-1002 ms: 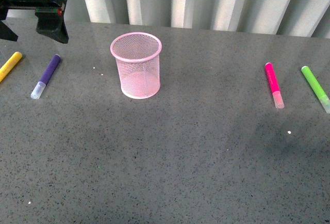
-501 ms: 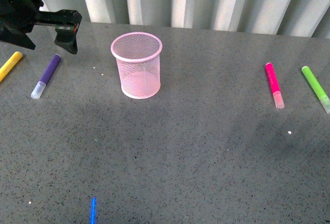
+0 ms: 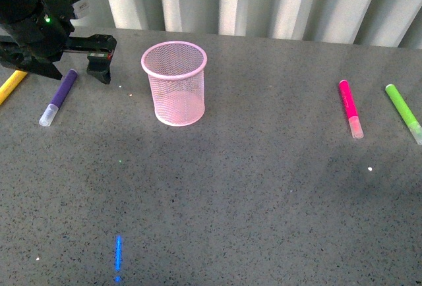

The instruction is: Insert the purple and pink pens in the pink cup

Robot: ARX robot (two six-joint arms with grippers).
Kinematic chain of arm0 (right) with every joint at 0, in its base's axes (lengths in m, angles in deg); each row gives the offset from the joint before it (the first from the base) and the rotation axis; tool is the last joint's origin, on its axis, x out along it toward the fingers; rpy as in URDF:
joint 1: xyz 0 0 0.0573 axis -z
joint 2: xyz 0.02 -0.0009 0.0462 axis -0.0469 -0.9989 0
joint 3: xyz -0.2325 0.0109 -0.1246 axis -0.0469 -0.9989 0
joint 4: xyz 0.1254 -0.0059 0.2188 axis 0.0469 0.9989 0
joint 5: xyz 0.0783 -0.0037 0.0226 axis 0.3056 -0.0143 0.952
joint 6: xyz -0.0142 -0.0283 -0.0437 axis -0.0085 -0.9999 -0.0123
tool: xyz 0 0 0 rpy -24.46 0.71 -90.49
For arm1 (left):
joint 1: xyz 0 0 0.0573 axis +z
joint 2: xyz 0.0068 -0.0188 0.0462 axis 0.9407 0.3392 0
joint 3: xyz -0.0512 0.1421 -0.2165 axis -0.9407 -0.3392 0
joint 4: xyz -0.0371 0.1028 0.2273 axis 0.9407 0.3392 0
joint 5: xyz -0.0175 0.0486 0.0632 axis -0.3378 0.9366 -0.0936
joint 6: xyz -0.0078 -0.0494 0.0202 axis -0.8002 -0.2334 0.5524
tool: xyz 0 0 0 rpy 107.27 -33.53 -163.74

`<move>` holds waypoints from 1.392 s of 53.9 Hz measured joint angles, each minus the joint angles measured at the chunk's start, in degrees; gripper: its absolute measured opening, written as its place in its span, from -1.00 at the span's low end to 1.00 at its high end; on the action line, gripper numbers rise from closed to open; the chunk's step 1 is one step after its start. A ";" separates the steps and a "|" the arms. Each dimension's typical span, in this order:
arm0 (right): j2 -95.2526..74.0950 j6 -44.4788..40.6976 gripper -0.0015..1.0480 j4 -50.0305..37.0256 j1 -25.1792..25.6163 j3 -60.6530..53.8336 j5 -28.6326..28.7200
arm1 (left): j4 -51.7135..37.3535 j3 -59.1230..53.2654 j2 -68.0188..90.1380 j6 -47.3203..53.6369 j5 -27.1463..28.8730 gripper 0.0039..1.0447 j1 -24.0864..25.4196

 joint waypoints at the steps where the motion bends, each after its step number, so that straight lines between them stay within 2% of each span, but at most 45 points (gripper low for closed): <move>1: 0.00 0.00 0.87 0.00 0.00 0.00 0.00 | 0.07 0.20 0.15 0.00 0.00 0.88 0.07; 20: 0.00 0.00 0.87 0.00 0.00 0.00 0.00 | 1.42 4.04 2.58 0.48 0.17 0.88 2.82; 43: 0.00 0.00 0.87 0.00 0.00 0.00 0.00 | 0.83 3.98 4.74 0.37 0.79 0.88 1.53; 52: 0.00 0.00 0.87 0.00 0.00 0.00 0.00 | 3.93 7.17 6.51 0.52 1.60 0.88 1.36; 57: 0.00 0.00 0.87 0.00 0.00 0.00 0.00 | 5.40 8.79 7.30 0.70 1.92 0.70 1.36; 66: 0.00 0.00 0.87 0.00 0.00 0.00 0.00 | 8.85 11.32 8.31 0.96 2.34 0.05 1.27; 72: 0.00 0.00 0.87 0.00 0.00 0.00 0.00 | 9.27 11.30 8.31 1.36 2.47 -0.22 1.27; 75: 0.00 0.00 0.87 0.00 0.00 0.00 0.00 | 9.42 11.06 8.20 1.42 2.64 -0.42 1.33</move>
